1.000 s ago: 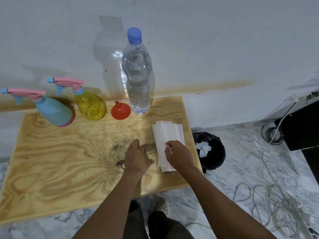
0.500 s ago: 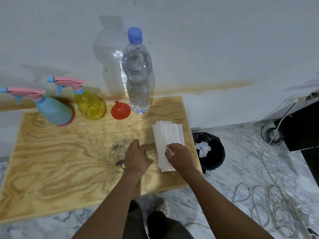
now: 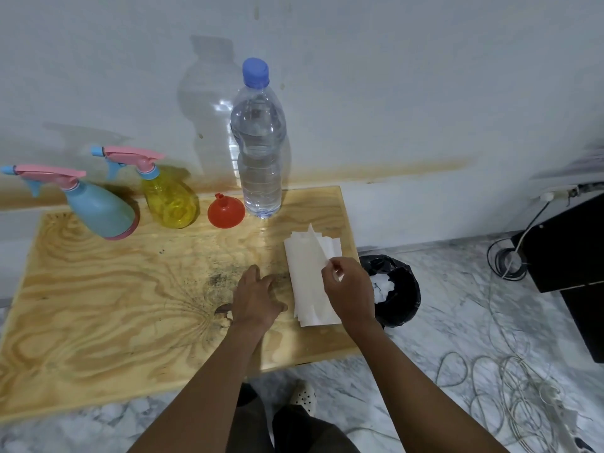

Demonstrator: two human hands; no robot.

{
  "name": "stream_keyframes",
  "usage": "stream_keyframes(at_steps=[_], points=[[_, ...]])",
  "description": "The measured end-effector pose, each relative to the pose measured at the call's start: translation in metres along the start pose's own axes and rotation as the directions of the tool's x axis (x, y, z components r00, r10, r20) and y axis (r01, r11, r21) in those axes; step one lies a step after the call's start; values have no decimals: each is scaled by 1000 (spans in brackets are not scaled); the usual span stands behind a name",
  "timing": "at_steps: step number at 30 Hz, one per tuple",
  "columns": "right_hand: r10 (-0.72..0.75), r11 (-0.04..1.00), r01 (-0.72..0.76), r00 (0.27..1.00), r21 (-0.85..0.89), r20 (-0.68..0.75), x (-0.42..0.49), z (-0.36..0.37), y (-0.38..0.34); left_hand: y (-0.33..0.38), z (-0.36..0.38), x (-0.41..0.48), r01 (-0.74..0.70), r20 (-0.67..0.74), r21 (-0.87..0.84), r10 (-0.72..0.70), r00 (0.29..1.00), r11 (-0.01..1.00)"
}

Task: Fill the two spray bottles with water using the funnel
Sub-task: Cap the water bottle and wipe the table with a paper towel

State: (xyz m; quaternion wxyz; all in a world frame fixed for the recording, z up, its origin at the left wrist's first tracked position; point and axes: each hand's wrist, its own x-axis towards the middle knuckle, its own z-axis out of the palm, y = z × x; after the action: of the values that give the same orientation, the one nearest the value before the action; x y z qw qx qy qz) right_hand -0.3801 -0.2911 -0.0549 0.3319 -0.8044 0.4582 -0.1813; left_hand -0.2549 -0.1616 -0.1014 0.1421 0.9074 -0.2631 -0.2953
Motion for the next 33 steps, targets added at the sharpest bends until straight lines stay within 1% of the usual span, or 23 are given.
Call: stream_keyframes(at_steps=[2,4,8,12,17,22,25,29,31,33], points=[[24,999,-23,999,30,-45,2,-7,-6,0,1,-1,-6,-3,5,6,1000,1000],[21,998,-16,996,58,-89,4,-13,-12,-1,0,-1,-8,-7,3,8,1000,1000],[-50,995,64,983,76,-174,9,-30,-24,-1,0,-2,-20,-13,3,20,1000,1000],[-105,986,136,954,95,-283,16,-50,-37,0,-2,-3,-20,-12,-23,20,1000,1000],[-155,973,203,926,107,-344,27,-72,-45,2,-6,-8,-43,-10,-16,43,999,999],[-109,962,192,921,192,-374,33,-94,-53,3,-7,-9,-47,-3,-27,46,999,999],[-105,953,183,948,243,-302,33,-103,-60,3,-7,-9,-51,-11,-4,51,999,999],[-224,944,247,967,217,-121,25,-99,-66,5,-10,-11,-73,-24,-10,73,997,997],[-292,934,294,955,203,-42,17,-89,-68,2,-10,-16,-100,-59,-51,97,994,994],[-319,927,307,947,215,25,9,-76,-70,-4,-12,-28,-133,-137,-139,114,984,981]])
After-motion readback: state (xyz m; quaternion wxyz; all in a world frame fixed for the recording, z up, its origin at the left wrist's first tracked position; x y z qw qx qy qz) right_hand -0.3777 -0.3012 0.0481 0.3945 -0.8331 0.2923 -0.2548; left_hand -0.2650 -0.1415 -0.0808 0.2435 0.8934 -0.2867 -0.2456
